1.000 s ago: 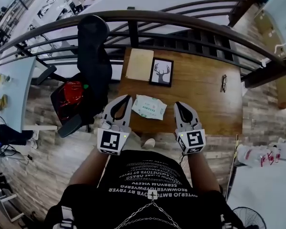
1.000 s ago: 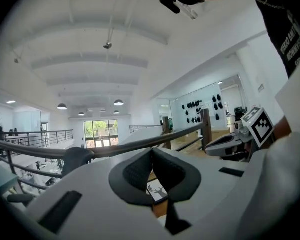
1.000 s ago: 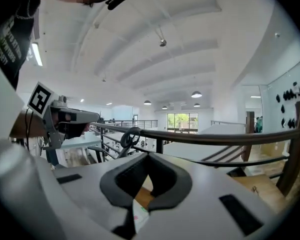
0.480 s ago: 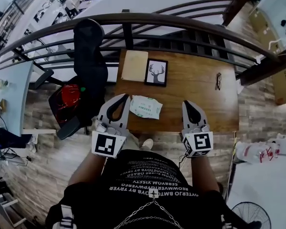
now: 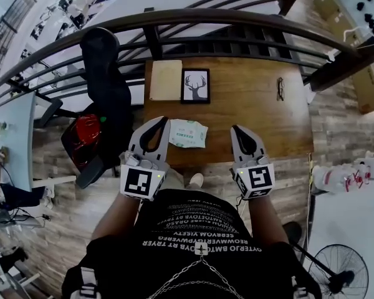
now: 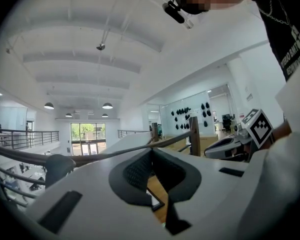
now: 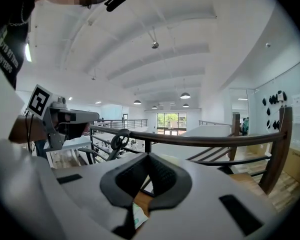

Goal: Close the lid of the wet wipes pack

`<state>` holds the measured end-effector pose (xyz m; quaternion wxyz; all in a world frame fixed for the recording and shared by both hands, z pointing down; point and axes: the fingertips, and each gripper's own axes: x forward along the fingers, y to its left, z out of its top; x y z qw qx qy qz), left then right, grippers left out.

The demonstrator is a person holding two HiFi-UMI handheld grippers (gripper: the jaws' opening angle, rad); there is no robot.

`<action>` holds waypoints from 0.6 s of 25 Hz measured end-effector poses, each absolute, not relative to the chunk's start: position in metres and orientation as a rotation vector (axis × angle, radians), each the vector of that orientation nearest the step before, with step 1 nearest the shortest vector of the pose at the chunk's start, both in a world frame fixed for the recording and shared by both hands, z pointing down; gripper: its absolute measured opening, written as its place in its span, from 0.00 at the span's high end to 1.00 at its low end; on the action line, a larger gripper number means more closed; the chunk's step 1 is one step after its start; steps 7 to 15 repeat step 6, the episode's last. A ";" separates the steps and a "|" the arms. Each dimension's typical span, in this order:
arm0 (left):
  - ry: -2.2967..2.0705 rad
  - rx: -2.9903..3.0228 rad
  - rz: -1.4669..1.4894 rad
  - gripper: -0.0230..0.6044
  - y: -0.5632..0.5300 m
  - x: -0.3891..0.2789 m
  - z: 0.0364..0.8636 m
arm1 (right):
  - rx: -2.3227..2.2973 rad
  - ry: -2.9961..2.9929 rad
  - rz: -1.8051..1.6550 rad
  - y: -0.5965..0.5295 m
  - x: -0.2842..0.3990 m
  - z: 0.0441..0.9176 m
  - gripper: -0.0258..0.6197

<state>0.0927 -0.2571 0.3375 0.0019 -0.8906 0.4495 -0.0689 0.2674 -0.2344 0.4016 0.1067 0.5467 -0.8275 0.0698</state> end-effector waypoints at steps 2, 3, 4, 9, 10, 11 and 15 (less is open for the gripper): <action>1.398 -2.803 -0.228 0.92 -0.260 0.092 0.341 | 1.601 -2.439 0.215 -0.236 0.263 0.404 0.94; 1.393 -2.806 -0.237 0.92 -0.262 0.091 0.344 | 1.596 -2.442 0.219 -0.237 0.261 0.406 0.94; 1.392 -2.808 -0.243 0.92 -0.265 0.090 0.346 | 1.592 -2.445 0.222 -0.239 0.258 0.407 0.94; 1.395 -2.813 -0.249 0.92 -0.272 0.087 0.350 | 1.583 -2.453 0.231 -0.244 0.254 0.411 0.94; 1.395 -2.813 -0.249 0.92 -0.272 0.087 0.350 | 1.583 -2.453 0.231 -0.244 0.254 0.411 0.94; 1.395 -2.813 -0.249 0.92 -0.272 0.087 0.350 | 1.583 -2.453 0.231 -0.244 0.254 0.411 0.94; 1.395 -2.813 -0.249 0.92 -0.272 0.087 0.350 | 1.583 -2.453 0.231 -0.244 0.254 0.411 0.94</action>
